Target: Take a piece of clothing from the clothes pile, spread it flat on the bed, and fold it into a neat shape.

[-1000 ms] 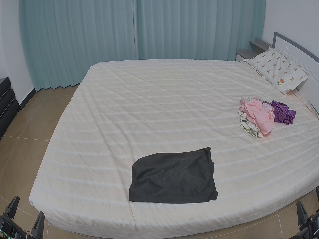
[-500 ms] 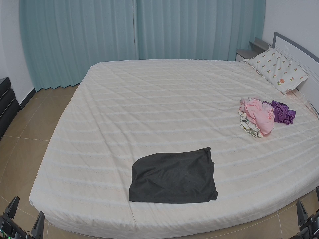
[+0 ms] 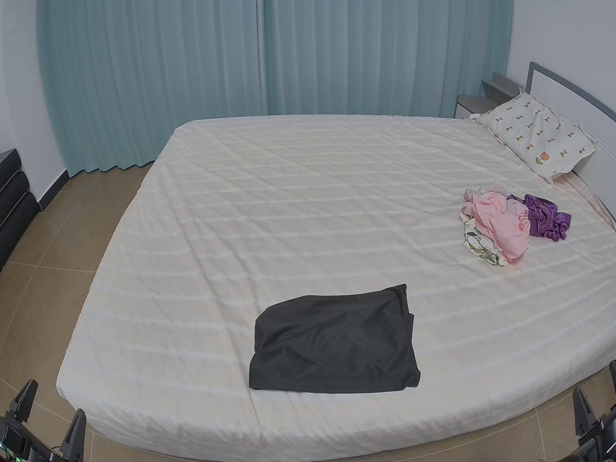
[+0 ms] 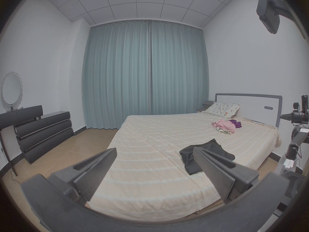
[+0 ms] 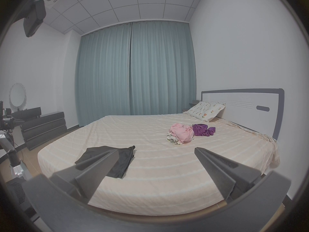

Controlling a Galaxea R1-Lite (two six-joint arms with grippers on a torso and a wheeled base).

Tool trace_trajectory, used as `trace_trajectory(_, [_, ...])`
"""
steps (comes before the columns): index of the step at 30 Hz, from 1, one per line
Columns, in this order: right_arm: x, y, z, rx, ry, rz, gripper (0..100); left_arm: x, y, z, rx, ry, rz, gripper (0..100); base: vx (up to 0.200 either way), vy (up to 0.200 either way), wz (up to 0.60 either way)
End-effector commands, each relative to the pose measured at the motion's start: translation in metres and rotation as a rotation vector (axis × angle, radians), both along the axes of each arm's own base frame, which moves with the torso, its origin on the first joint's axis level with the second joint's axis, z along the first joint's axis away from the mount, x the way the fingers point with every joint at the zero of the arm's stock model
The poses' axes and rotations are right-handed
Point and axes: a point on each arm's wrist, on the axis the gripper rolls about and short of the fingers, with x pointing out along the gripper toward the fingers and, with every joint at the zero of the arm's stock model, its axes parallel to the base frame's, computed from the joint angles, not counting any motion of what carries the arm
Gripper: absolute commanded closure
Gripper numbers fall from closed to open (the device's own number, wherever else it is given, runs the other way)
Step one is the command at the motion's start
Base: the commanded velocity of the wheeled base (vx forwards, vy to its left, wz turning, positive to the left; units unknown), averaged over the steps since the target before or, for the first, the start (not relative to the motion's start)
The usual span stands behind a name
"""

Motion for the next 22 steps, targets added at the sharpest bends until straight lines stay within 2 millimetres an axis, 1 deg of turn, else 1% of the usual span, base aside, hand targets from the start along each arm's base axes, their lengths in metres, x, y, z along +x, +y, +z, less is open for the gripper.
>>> trace_trajectory(1, [0.0002,0.0000,-0.0052,0.001,0.003,0.000,0,0.0007,0.0000,-0.0051,0.000,0.011,0.000,0,0.000,0.000,0.00])
trace_trajectory(22, [0.0002,0.0000,-0.0051,0.006,0.001,-0.002,0,0.0007,0.0000,-0.0051,0.000,0.011,0.000,0,0.000,0.000,0.00])
